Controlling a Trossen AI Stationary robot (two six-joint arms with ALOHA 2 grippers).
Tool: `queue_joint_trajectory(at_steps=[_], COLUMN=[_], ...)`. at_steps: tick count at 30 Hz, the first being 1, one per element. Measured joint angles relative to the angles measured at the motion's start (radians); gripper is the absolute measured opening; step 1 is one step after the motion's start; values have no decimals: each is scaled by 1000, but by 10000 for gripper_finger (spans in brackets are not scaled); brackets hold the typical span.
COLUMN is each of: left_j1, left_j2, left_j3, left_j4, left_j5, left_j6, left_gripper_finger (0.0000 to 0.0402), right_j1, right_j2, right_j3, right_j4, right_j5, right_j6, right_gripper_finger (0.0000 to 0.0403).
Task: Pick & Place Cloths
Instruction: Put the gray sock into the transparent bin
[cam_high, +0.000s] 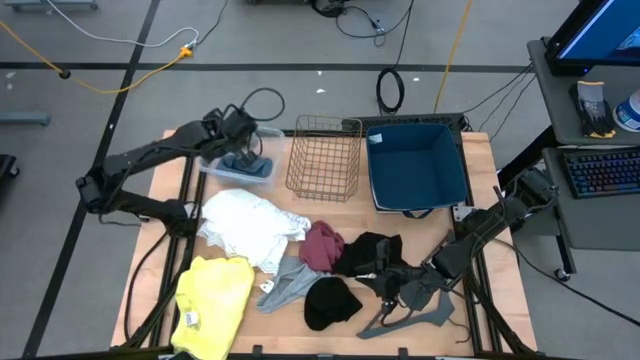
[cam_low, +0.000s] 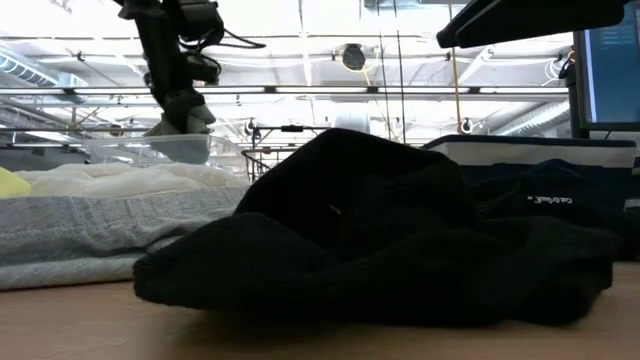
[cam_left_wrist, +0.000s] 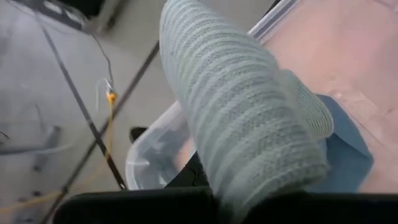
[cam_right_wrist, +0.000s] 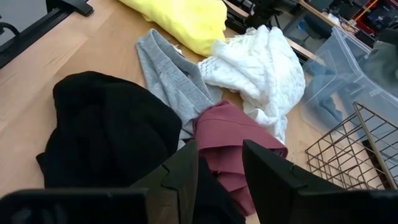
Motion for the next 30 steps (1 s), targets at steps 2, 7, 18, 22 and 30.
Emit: queue_joint_trajectory(at_steps=[2, 7, 18, 22, 30], left_j1=[18, 53, 109, 118, 119], left_j2=[5, 5, 5, 9, 94], left_j3=[0, 0, 0, 0, 0], left_j4=[-8, -8, -70, -81, -78], left_j5=[23, 129, 287, 305, 303], left_j6=[-25, -79, -199, -211, -217], left_gripper_finger=[11, 9, 16, 18, 31], right_j1=[0, 0, 0, 0, 0], right_j2=[0, 0, 0, 0, 0], right_j3=[0, 0, 0, 0, 0], right_j4=[0, 1, 1, 1, 1], right_j5=[0, 0, 0, -1, -1], right_j6=[0, 0, 14, 14, 14], right_gripper_finger=[117, 115, 114, 114, 114])
